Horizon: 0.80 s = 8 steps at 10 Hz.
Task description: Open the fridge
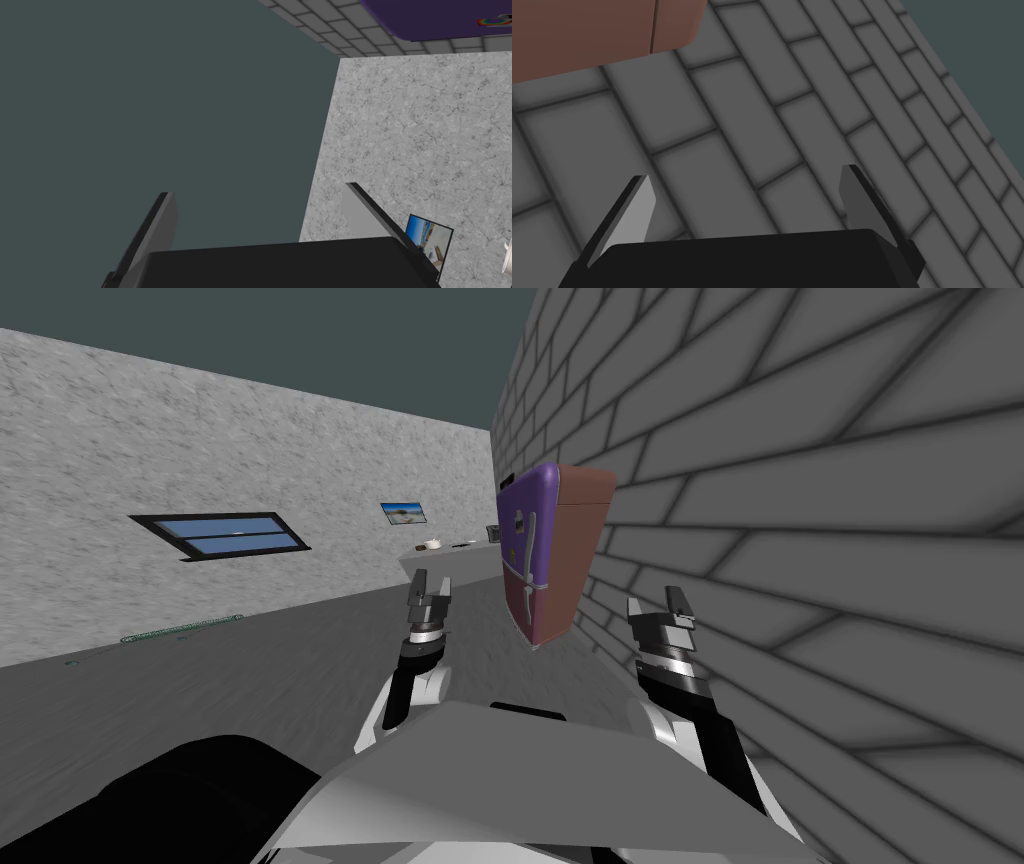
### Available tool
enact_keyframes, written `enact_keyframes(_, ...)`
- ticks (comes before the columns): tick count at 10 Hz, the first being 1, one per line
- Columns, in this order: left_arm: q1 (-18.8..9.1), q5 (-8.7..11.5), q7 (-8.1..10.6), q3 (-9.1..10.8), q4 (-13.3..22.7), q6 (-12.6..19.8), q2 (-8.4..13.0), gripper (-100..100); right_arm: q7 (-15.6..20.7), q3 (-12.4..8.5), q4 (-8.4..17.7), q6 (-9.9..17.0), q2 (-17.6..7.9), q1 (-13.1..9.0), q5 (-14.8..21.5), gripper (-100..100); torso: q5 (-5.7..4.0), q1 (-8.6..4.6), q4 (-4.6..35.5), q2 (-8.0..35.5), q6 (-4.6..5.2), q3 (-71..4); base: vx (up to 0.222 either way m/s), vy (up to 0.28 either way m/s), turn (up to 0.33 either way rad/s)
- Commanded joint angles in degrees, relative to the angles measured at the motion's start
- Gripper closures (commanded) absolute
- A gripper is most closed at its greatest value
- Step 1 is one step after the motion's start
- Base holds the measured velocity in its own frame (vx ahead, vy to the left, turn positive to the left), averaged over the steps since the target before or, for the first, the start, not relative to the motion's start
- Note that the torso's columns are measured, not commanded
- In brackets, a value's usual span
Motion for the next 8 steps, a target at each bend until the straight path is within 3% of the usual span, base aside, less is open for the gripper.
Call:
enact_keyframes(1, 0.0, 0.0, 0.0, 0.0, 0.0, 0.0, 0.0, 0, 0.0, 0.0, 0.0, 0.0, 0.0, 0.0, 0.0, 0, 0.0, 0.0, 2.35, 2.32, 0.0, -4.67, 0.0, 0.0, 0.0)
enact_keyframes(8, 0.0, 0.0, 0.0, 0.0, -0.01, 0.0, 0.0, 0, 0.0, 0.0, -0.02, -0.01, 0.0, 0.0, 0.0, 0, 0.0, 0.0, 31.14, 31.16, 0.0, -62.27, 0.0, 0.0, 0.0)
